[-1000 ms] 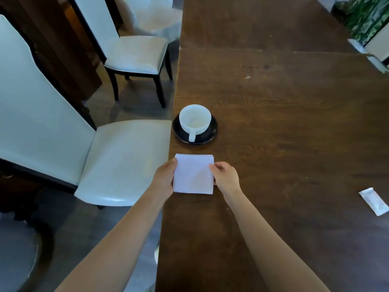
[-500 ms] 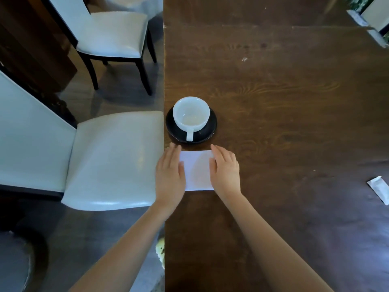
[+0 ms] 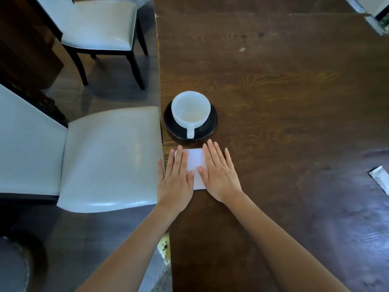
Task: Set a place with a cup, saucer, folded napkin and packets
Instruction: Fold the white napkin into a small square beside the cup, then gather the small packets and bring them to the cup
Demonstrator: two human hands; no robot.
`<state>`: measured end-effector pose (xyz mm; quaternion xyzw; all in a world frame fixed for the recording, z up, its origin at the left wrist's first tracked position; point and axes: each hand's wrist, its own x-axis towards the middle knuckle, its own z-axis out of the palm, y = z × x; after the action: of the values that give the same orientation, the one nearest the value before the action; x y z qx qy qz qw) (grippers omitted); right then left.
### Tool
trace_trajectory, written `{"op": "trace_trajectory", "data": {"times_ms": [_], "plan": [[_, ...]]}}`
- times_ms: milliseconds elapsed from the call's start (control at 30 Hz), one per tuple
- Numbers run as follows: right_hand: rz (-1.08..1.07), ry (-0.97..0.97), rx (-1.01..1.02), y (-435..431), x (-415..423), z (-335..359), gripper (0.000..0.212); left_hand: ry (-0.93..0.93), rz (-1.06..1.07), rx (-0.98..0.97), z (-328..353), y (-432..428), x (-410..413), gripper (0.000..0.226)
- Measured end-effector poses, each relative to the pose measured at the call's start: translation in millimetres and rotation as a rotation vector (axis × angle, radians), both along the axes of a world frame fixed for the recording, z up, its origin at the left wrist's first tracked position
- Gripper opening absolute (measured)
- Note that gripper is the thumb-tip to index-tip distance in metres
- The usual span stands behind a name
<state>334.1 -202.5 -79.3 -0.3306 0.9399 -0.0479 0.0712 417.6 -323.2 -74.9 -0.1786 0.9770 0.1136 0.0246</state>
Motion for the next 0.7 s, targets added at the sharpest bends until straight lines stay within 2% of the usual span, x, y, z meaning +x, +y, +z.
{"op": "trace_trajectory", "data": {"times_ms": [133, 233, 333, 433, 533, 700], "plan": [[0.003, -0.030, -0.008, 0, -1, 2, 0.064, -0.025, -0.024, 0.014, 3, -2, -1, 0.062], [0.006, -0.142, -0.127, 6, -6, 8, 0.057, -0.001, -0.063, 0.119, 9, -7, 4, 0.063], [-0.061, -0.181, -0.245, 19, -9, 18, 0.051, 0.116, -0.023, 0.237, 24, -14, 10, 0.055], [-0.170, -0.211, -0.301, 38, -13, 27, 0.047, 0.247, 0.055, 0.265, 43, -13, 9, 0.041], [-0.219, -0.242, -0.300, 64, -19, 35, 0.042, 0.303, 0.039, 0.285, 60, 4, 2, 0.030], [-0.223, -0.238, -0.336, 133, -28, 50, 0.036, 0.305, -0.022, 0.369, 77, 69, -21, 0.028]]}}
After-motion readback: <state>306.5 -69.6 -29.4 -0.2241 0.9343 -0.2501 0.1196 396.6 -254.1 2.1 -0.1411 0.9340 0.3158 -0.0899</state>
